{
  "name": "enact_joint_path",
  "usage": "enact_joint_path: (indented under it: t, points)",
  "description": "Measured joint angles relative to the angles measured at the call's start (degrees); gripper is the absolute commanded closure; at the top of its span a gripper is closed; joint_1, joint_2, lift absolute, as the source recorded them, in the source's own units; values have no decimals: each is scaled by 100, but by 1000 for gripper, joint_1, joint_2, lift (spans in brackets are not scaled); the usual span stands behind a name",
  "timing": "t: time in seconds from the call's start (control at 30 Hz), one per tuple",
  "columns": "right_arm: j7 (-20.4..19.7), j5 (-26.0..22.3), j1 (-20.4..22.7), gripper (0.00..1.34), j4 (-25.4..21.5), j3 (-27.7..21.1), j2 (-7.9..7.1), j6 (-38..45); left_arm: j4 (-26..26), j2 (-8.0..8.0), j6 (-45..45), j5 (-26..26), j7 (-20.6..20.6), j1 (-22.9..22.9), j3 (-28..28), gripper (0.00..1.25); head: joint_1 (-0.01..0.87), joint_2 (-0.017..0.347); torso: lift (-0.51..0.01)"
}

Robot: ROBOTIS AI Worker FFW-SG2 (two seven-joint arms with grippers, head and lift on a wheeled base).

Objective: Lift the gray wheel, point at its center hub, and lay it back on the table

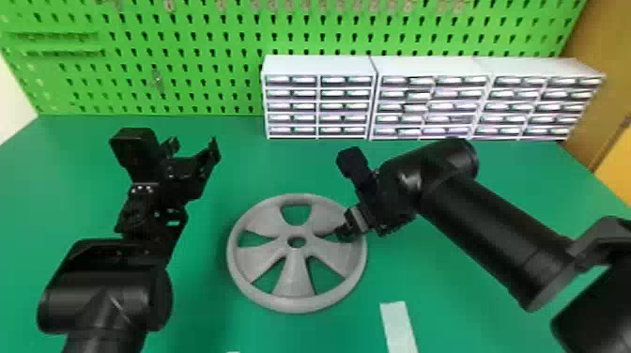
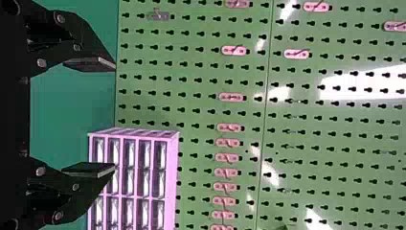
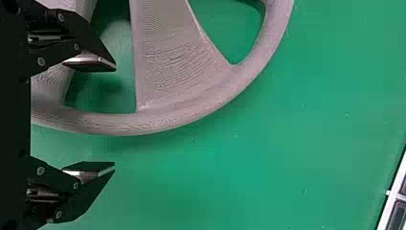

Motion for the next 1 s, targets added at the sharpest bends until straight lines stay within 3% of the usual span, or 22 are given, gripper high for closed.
enact_joint_path:
  t: [0.27,0.43,1.0]
  points:
    - [0,-7,2,889,6,20,-1,-10,0,0,0,0,8,4,-5,506,692,48,-96]
    - [0,-5,2,1233,10,42,-4,-10,0,0,0,0,9,8,0,506,692,48,-96]
    - [0,81,-7,1246,11,73,7,-10,1,0,0,0,9,9,2,506,692,48,-96]
